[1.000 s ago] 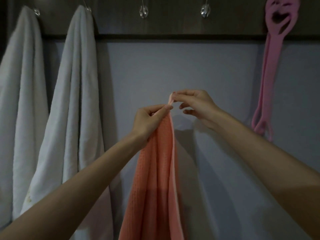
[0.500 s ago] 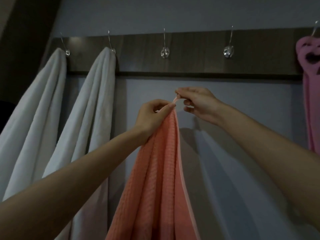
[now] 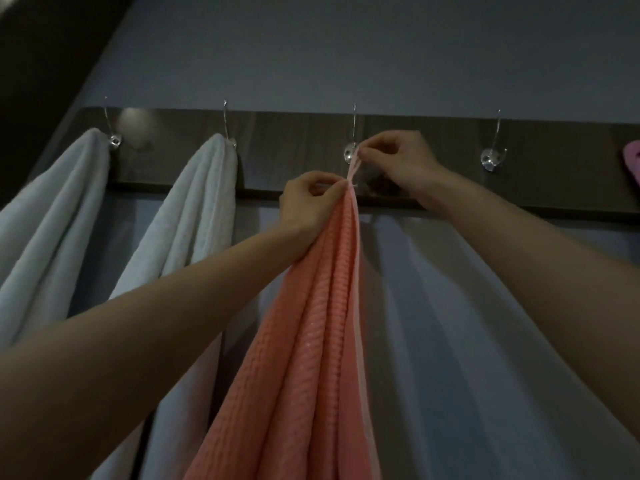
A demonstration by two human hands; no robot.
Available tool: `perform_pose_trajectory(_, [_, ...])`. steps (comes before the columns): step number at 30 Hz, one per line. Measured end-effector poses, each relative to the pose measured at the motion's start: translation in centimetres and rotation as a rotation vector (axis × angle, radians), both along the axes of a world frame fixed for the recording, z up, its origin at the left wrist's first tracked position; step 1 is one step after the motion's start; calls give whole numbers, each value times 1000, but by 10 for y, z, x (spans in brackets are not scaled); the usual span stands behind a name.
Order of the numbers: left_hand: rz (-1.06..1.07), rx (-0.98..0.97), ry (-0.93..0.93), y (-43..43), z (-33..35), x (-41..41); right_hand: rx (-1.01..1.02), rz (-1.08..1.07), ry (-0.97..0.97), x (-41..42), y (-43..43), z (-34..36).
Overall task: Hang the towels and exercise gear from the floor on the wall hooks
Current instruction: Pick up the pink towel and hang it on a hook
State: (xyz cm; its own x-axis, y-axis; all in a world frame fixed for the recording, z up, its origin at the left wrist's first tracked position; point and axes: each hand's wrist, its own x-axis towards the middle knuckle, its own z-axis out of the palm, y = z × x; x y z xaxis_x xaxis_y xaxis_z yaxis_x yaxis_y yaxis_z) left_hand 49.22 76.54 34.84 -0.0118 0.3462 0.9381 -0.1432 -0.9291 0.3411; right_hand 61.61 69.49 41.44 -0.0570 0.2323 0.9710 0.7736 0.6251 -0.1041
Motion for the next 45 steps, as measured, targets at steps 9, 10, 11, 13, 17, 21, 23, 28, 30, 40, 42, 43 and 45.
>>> perform_pose_trajectory(9, [-67,-32,13,8,31,0,93,-194,109,-9,10,32])
perform_pose_trajectory(10, [-73,-43,-1,8,33,1,85,-205,116,-10,10,33])
perform_pose_trajectory(11, [-78,-51,-9,9,34,1,82,-218,119,-12,10,33])
perform_pose_trajectory(13, [-82,-73,3,12,35,3,88,-235,114,-12,11,35])
perform_pose_trajectory(17, [-89,-88,26,18,34,4,56,-266,66,-11,13,35])
perform_pose_trajectory(21, [-40,-123,0,23,28,9,58,-294,56,-7,18,33])
perform_pose_trajectory(23, [-35,-137,-2,25,24,12,62,-282,71,-4,18,31])
perform_pose_trajectory(28, [-58,-183,-27,27,10,21,46,-247,89,-2,14,21])
perform_pose_trajectory(30, [-73,-177,-32,28,4,22,9,-230,97,-3,9,14])
perform_pose_trajectory(40, [-78,-55,122,37,-47,2,-297,-288,142,-6,8,-76])
perform_pose_trajectory(42, [-66,-25,185,34,-59,-1,-373,-267,175,-6,13,-103])
perform_pose_trajectory(43, [-49,-15,211,33,-65,-3,-372,-251,193,-6,15,-116])
perform_pose_trajectory(45, [-21,-2,246,31,-76,-8,-315,-209,247,-3,16,-140])
